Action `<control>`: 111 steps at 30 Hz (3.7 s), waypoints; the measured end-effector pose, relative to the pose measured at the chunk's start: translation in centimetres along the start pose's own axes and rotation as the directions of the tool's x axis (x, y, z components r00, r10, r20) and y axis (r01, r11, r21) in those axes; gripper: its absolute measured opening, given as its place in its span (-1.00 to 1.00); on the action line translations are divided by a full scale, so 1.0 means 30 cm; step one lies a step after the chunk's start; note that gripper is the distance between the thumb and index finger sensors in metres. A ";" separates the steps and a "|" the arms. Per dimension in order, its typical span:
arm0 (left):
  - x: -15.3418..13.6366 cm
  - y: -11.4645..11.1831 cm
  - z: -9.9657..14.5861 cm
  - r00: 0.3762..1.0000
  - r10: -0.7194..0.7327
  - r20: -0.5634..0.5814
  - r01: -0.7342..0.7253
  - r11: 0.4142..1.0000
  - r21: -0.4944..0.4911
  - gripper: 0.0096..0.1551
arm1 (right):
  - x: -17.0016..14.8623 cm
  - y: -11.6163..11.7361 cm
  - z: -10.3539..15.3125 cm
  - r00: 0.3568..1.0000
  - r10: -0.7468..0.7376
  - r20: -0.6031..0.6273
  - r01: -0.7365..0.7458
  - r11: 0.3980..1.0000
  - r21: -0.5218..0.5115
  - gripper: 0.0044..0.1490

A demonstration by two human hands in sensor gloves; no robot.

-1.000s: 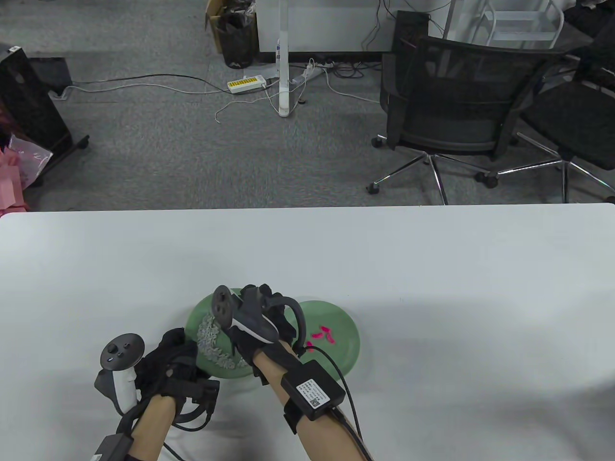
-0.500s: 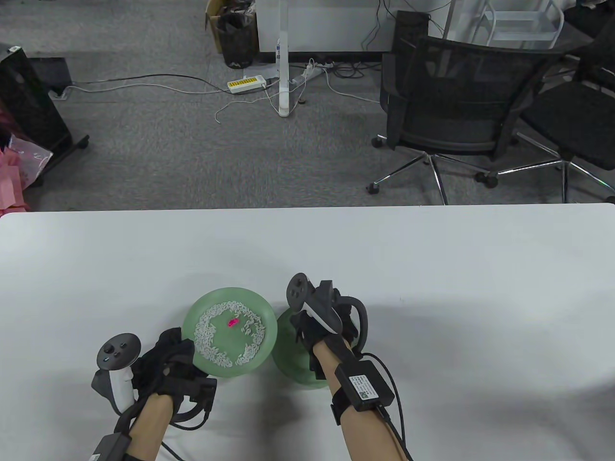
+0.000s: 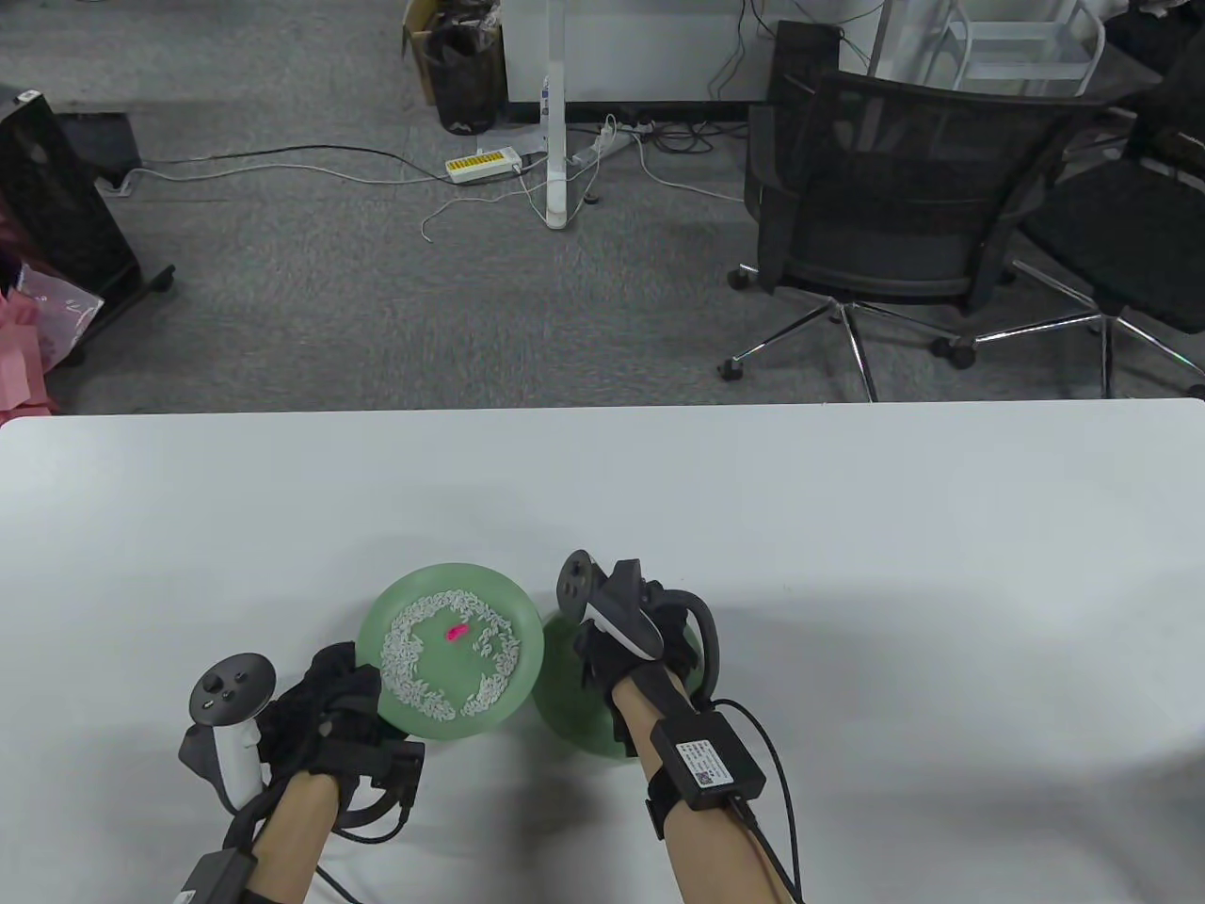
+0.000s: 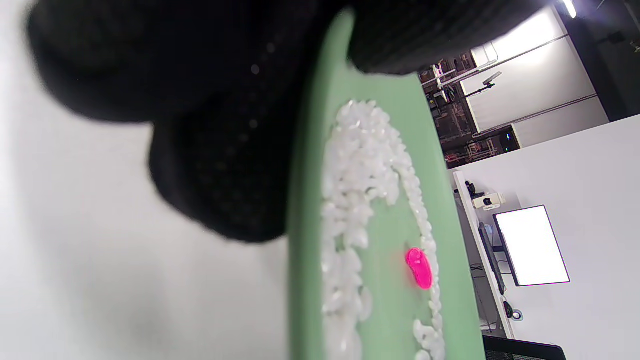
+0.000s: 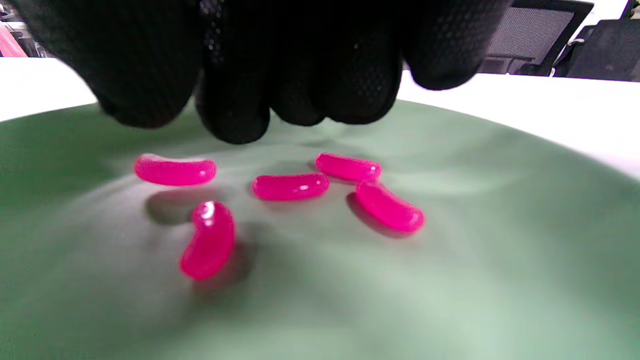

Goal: Pick gummy candy with hand pinch into plate

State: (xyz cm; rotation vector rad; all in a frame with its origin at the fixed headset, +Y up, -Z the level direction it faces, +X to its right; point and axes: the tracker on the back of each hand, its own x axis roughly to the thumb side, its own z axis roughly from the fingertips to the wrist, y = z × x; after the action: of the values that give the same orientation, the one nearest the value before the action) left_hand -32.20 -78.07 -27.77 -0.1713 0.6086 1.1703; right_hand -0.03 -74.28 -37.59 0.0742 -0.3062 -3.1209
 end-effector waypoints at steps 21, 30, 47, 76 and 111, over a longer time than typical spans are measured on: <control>0.004 -0.016 0.013 1.000 -0.015 0.013 0.015 1.000 -0.004 -0.37 | 0.369 -0.106 0.101 0.998 -0.062 0.018 0.063 0.993 -0.096 -0.33; 0.011 -0.013 0.019 0.999 -0.014 0.030 0.015 1.000 -0.007 -0.37 | 0.431 -0.079 0.078 1.000 0.012 0.010 -0.011 0.996 -0.093 -0.39; 0.019 -0.016 0.024 0.999 -0.017 0.034 0.018 1.000 -0.014 -0.37 | 0.428 -0.053 0.051 0.999 -0.020 0.030 0.022 0.999 -0.050 -0.37; -0.001 -0.020 0.002 0.999 -0.031 0.022 0.032 0.999 -0.019 -0.37 | 0.388 -0.051 0.053 0.991 -0.113 0.076 0.114 0.993 -0.008 -0.45; -0.037 0.000 -0.034 0.999 0.008 -0.036 -0.009 1.000 -0.017 -0.36 | -0.229 -0.008 -0.016 0.984 -0.095 -0.151 0.084 0.993 -0.077 -0.49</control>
State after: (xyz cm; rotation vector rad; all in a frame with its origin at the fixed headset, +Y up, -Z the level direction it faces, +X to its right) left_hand -32.84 -79.41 -28.04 -0.2049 0.6318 1.1832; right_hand 6.87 -74.09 -37.79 0.3362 -0.1961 -3.1861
